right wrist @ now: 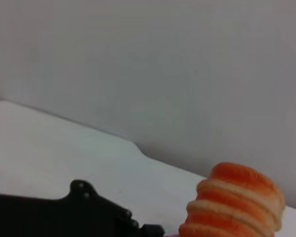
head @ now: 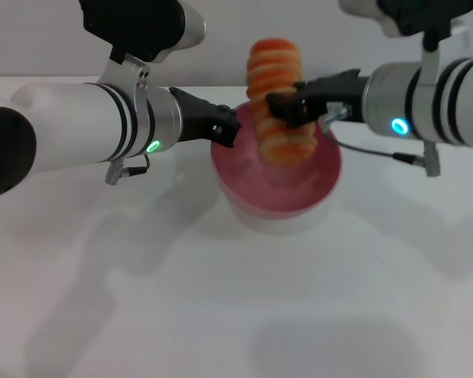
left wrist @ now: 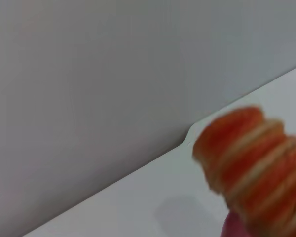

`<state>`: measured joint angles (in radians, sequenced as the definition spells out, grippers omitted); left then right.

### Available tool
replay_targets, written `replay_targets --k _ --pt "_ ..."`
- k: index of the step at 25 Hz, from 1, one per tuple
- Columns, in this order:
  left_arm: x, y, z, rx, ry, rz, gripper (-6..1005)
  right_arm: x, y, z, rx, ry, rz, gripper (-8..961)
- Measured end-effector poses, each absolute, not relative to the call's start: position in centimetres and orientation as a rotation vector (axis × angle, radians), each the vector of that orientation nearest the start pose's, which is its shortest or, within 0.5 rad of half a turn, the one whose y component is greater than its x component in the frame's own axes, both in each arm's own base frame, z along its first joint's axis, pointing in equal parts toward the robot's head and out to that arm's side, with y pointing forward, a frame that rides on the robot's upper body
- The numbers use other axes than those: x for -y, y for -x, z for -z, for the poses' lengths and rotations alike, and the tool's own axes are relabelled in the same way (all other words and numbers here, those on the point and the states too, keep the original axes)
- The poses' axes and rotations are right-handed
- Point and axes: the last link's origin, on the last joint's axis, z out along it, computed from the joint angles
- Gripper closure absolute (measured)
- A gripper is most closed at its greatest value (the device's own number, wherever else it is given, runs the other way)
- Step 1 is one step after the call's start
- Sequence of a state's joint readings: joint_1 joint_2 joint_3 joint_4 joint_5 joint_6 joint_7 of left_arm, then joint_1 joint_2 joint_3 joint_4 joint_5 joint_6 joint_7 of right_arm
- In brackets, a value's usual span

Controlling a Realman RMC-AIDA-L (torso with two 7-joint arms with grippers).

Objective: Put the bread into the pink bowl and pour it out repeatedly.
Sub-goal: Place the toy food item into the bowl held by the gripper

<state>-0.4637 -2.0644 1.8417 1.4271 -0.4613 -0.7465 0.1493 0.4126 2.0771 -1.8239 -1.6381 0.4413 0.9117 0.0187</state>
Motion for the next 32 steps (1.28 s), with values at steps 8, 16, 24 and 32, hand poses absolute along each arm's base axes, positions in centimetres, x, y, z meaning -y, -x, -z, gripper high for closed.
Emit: replay_targets --k 8,16,24,32 --pt "-37.7 12.8 5.0 0.692 2.303 0.108 969 -34.8 -11.8 2.6 -0.905 2.24 -0.19 438" --pt "-38.2 13.3 4.8 0.697 2.283 0.103 969 -34.1 -11.2 2.1 -0.901 2.233 -0.245 265" --pt "-38.2 13.6 5.2 0.6 2.297 0.057 969 -35.8 -13.8 -4.1 -0.638 1.892 -0.243 265" --pt "-37.3 12.3 6.7 0.405 2.363 0.001 968 -33.5 -18.9 -6.1 -0.633 1.717 -0.355 266"
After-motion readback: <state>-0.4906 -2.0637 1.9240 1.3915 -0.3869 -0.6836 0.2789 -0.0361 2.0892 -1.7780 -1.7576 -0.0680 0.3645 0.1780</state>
